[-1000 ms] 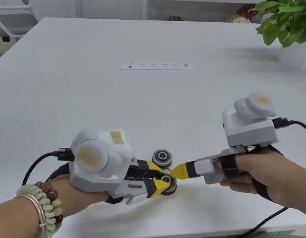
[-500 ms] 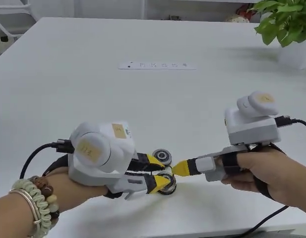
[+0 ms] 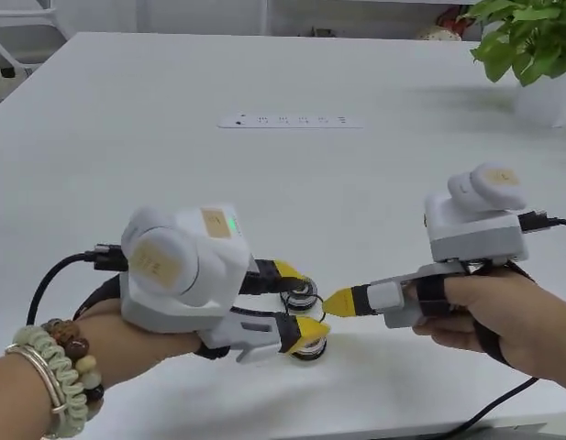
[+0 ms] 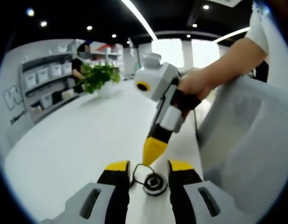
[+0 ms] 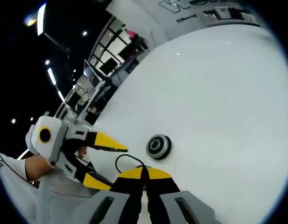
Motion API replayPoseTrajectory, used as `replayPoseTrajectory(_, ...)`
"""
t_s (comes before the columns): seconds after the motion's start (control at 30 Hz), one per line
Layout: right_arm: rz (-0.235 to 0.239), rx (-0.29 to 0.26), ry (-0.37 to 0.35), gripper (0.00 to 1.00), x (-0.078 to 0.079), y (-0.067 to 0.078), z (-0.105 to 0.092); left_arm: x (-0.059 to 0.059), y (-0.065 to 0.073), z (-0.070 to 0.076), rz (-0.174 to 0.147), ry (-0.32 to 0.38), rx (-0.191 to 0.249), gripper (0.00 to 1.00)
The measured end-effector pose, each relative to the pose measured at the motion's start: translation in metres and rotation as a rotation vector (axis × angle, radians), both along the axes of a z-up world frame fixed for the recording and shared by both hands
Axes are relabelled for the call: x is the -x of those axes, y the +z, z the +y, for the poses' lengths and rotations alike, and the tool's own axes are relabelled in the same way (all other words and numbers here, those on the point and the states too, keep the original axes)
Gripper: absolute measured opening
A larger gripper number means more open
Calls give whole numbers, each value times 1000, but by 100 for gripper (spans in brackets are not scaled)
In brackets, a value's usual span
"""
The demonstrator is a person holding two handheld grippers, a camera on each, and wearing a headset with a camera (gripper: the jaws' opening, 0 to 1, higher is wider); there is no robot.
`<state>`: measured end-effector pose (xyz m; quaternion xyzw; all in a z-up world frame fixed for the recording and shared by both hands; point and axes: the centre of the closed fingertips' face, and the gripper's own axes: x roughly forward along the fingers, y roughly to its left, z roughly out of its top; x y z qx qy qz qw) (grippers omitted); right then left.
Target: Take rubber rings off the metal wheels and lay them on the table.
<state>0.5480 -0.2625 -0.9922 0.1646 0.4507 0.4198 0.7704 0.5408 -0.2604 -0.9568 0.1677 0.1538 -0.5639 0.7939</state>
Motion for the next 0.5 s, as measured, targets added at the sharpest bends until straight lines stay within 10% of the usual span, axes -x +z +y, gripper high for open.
replayPoseTrajectory(0.5, -24, -20, -25, 0, -5, 9, 0, 1, 46, 3, -33, 2, 65, 57)
